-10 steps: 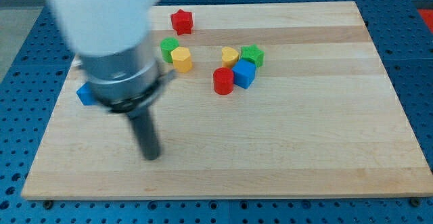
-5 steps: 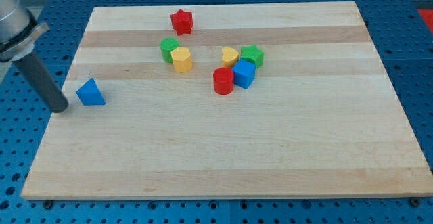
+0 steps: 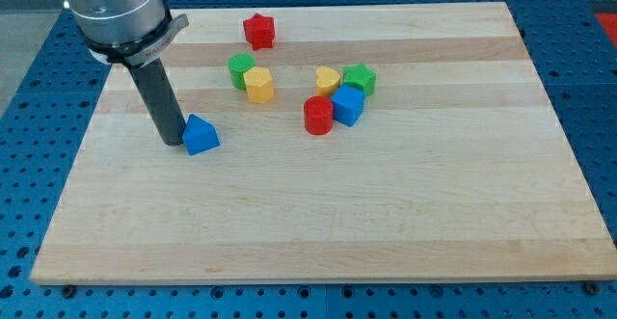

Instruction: Push the blue triangle towards the yellow hexagon

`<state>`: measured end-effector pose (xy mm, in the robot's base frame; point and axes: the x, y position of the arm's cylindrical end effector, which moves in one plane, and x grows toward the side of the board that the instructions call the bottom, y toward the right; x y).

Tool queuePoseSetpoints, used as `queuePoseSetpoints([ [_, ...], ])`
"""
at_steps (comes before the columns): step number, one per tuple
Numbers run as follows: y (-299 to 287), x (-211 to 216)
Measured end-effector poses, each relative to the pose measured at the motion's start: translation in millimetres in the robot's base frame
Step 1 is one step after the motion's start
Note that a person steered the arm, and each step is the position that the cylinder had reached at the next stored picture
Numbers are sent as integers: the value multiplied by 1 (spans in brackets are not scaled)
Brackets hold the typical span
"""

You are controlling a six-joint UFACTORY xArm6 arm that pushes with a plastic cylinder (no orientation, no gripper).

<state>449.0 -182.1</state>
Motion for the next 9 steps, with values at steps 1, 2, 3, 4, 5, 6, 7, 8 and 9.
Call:
queuePoseSetpoints([
  [1, -11, 3],
  [2, -23, 23],
  [3, -23, 47],
  [4, -22, 45],
  [5, -15, 23],
  [6, 4, 16],
  [7, 15, 15],
  [8, 23, 5],
  [9, 23, 0],
])
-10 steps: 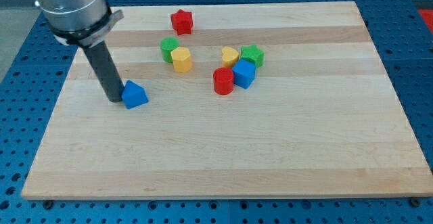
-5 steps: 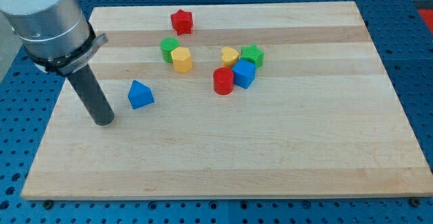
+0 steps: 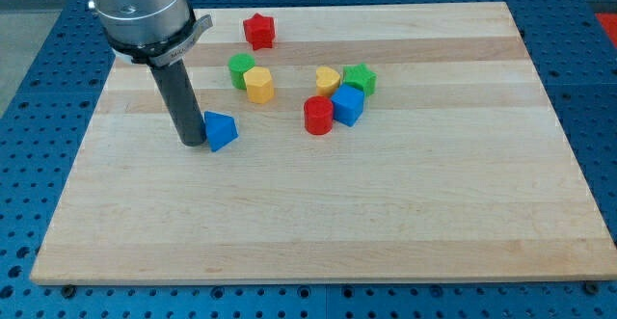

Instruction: Push the blue triangle towards the yellow hexagon

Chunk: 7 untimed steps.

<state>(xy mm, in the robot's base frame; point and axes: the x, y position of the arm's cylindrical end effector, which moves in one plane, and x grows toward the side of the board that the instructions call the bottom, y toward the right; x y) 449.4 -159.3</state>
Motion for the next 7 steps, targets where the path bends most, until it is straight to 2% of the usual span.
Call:
queuePoseSetpoints([
  [2, 1, 33],
  [5, 16, -24],
  [7, 32, -39],
])
